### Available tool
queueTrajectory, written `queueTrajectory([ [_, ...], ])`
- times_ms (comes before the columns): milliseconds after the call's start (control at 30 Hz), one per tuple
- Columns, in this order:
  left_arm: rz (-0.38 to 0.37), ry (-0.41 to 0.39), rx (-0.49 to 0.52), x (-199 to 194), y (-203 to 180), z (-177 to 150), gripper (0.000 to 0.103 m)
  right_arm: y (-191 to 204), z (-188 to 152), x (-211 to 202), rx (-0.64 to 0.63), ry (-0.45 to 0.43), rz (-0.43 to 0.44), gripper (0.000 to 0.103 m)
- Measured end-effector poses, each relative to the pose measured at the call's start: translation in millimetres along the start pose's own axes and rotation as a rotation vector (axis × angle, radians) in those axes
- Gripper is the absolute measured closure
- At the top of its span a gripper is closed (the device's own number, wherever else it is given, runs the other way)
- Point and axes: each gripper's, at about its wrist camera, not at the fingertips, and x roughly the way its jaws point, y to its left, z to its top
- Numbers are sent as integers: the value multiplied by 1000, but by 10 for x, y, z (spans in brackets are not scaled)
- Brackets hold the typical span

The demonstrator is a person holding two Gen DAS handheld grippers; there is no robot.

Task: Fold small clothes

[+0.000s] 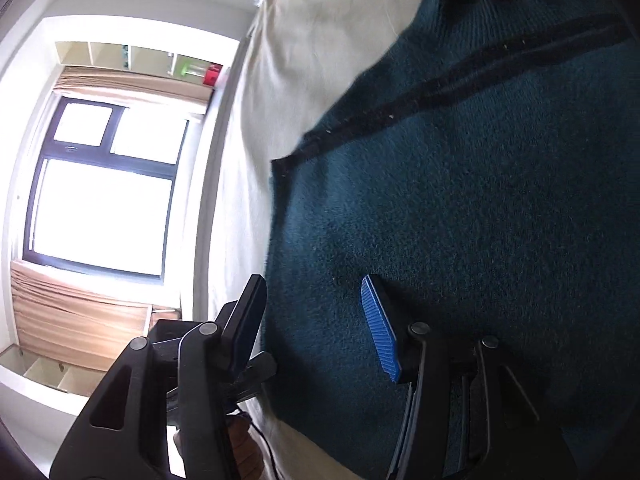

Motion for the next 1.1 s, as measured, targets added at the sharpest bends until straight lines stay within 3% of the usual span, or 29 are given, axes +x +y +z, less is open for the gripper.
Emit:
queueTrajectory([
  [33, 7, 3, -8, 5, 36, -1, 92, -5, 1, 39, -8, -7, 1, 55],
  [200, -22, -12, -29, -13, 37, 6, 91, 93, -37, 89, -67, -25, -35, 55],
  [300, -60, -17, -54, -44, 23, 24, 92, -2, -22, -41, 14, -38, 73, 55],
  [400, -41, -25, -28, -57, -125, 37, 92, -119, -13, -265, 57, -59, 134, 53],
  [600, 0, -2, 103, 136, -851, 11, 92, -520, 76, -845, 140, -110, 231, 46],
  [733, 16, 48, 236, 553, -1527, -121, 92, -824, 117, -1226, 211, -152, 325, 43],
  [867, 13, 135, 322, 1210, -1991, -398, 92, -1077, 131, -1576, 258, -173, 369, 39],
  [933, 2, 193, 341, 1590, -2104, -572, 92, -1211, 154, -1788, 271, -197, 382, 39],
  [1000, 7, 236, 368, 1936, -2132, -747, 90, -1435, 178, -2021, 294, -219, 375, 29],
  [1100, -2, 289, 314, 2200, -1992, -890, 75, -1744, 182, -2243, 353, -253, 360, 27],
])
